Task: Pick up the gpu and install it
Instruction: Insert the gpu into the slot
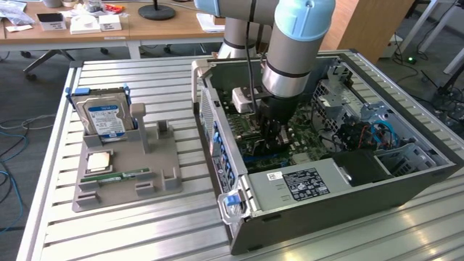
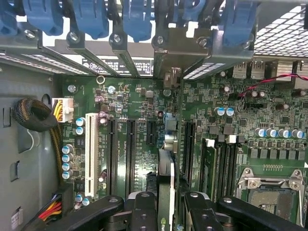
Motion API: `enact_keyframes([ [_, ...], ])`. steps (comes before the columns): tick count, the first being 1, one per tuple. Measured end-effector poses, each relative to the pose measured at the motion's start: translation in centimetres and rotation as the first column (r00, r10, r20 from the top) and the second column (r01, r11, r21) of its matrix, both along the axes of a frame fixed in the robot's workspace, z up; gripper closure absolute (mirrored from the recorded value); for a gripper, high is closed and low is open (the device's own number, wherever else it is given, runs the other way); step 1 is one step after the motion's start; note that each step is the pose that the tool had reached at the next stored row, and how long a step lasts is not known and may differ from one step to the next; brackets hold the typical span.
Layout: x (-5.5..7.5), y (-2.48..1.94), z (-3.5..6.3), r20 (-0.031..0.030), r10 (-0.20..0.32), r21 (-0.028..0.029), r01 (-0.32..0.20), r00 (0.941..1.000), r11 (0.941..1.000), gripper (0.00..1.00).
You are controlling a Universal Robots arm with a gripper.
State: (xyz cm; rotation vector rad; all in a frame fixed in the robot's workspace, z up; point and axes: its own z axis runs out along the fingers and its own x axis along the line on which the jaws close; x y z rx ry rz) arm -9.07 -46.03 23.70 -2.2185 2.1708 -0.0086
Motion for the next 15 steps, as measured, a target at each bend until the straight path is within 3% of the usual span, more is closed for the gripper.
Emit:
enact_keyframes([
  [15, -0.27, 0.01, -0.04, 0.0002, 0.015, 0.0005, -0.015, 0.9999, 0.9999, 0.73],
])
